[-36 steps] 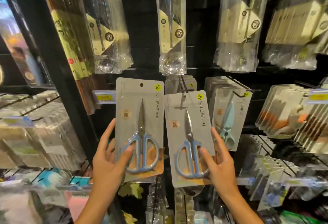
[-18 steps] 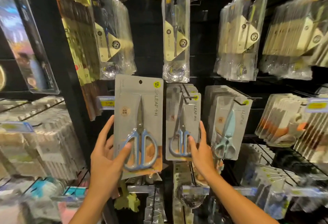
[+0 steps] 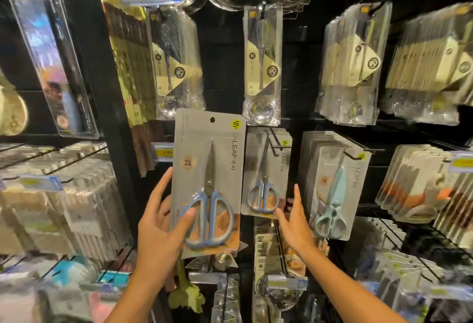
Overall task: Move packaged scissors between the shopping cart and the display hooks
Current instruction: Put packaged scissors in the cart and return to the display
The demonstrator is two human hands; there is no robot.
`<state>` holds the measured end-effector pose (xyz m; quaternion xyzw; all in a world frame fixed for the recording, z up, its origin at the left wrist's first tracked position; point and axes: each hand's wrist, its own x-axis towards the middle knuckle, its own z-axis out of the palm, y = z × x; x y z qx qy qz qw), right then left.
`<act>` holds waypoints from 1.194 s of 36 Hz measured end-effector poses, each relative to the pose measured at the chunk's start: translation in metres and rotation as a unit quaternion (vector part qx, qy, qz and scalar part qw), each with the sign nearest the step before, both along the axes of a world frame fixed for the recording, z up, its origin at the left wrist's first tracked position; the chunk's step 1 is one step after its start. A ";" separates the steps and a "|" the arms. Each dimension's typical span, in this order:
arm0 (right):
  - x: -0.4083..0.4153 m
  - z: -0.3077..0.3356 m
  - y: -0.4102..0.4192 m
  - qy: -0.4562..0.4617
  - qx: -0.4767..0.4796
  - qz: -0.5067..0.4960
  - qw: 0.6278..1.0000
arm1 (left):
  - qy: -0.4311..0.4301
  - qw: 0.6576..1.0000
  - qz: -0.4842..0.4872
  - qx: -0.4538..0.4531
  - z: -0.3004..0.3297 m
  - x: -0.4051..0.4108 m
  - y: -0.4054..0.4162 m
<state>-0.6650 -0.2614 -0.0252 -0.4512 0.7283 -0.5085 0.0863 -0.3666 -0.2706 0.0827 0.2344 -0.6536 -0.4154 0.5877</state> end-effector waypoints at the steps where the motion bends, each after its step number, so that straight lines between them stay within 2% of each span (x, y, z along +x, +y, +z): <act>1: 0.005 -0.001 0.004 0.001 -0.007 -0.006 1.000 | 0.001 1.000 -0.002 0.001 -0.001 -0.001 0.000; 4: 0.022 0.005 0.017 -0.014 -0.045 0.035 0.998 | 0.004 1.000 -0.004 0.007 -0.007 -0.004 -0.002; 10: 0.068 0.045 0.043 -0.070 -0.087 0.241 0.964 | 0.019 0.999 -0.009 0.040 -0.023 -0.008 -0.005; 13: 0.080 0.056 0.050 -0.062 -0.099 0.277 0.954 | 0.012 0.999 -0.015 0.044 -0.026 -0.014 -0.002; 21: 0.070 0.051 0.055 -0.058 -0.101 0.273 0.955 | -0.007 0.998 -0.042 0.050 -0.040 -0.023 -0.008; 31: 0.042 0.025 0.080 -0.050 -0.073 0.229 0.969 | -0.125 0.984 -0.112 0.052 -0.057 -0.042 -0.012; 43: 0.015 0.024 0.104 -0.057 -0.085 0.167 0.981 | -0.162 0.975 -0.147 0.046 -0.062 -0.083 -0.011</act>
